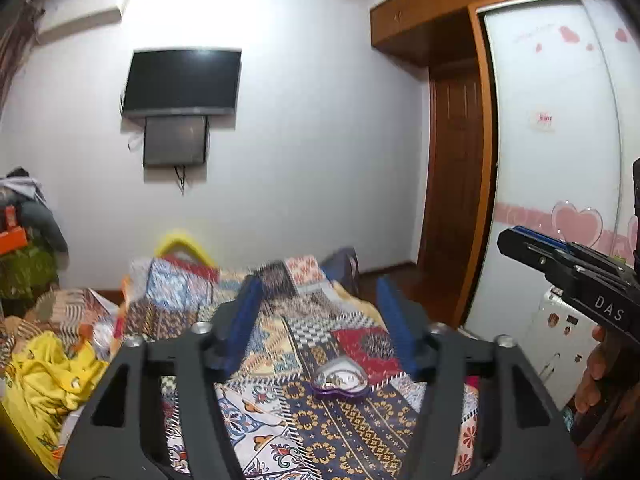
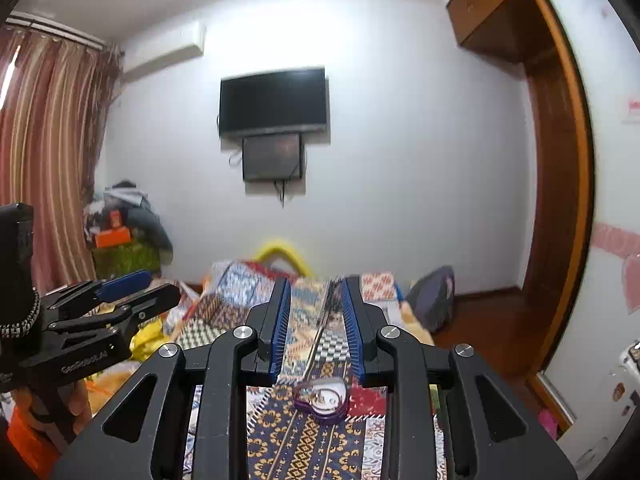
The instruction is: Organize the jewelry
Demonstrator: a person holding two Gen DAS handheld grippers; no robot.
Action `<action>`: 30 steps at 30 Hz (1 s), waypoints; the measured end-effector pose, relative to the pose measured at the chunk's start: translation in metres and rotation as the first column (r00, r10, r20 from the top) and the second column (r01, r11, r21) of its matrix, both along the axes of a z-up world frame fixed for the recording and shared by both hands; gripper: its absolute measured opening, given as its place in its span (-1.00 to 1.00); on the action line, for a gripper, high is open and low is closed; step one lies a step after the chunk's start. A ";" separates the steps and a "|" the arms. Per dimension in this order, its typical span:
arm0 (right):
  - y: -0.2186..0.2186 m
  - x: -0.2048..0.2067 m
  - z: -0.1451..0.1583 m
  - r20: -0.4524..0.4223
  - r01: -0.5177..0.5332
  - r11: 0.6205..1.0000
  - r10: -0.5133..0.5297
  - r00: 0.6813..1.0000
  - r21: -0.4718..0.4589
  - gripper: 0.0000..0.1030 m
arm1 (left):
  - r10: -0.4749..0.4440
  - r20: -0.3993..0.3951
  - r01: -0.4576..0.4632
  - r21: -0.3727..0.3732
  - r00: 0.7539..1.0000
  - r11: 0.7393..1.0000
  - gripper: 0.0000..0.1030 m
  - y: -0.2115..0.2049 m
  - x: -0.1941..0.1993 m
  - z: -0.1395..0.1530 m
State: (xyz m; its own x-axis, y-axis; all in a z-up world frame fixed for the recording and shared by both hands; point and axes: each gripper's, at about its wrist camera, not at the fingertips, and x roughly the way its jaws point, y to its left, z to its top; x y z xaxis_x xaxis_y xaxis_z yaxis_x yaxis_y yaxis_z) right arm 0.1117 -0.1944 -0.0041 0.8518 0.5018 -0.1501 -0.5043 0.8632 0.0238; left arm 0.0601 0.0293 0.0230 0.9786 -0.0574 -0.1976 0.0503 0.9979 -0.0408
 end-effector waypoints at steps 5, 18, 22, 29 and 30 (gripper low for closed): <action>-0.001 -0.022 -0.001 0.062 0.054 0.998 -0.055 0.997 0.027 0.40 | 0.035 0.065 -0.036 0.019 0.997 0.999 0.80 -0.007 -0.030 0.008; 0.005 -0.032 -0.006 0.085 0.122 0.993 -0.122 0.989 0.004 0.96 | 0.064 0.053 -0.064 -0.002 0.997 0.998 0.94 -0.003 -0.040 0.000; 0.001 -0.035 -0.010 0.076 0.123 0.992 -0.122 0.990 0.001 0.96 | 0.064 0.049 -0.063 -0.004 0.997 0.998 0.95 -0.004 -0.041 -0.001; -0.003 -0.037 -0.013 0.064 0.123 0.992 -0.123 0.990 -0.001 0.96 | 0.066 0.049 -0.065 -0.009 0.997 0.998 0.95 -0.004 -0.043 -0.002; -0.003 -0.037 -0.013 0.061 0.122 0.993 -0.122 0.991 -0.002 0.96 | 0.066 0.046 -0.065 -0.010 0.997 0.998 0.95 -0.004 -0.042 -0.003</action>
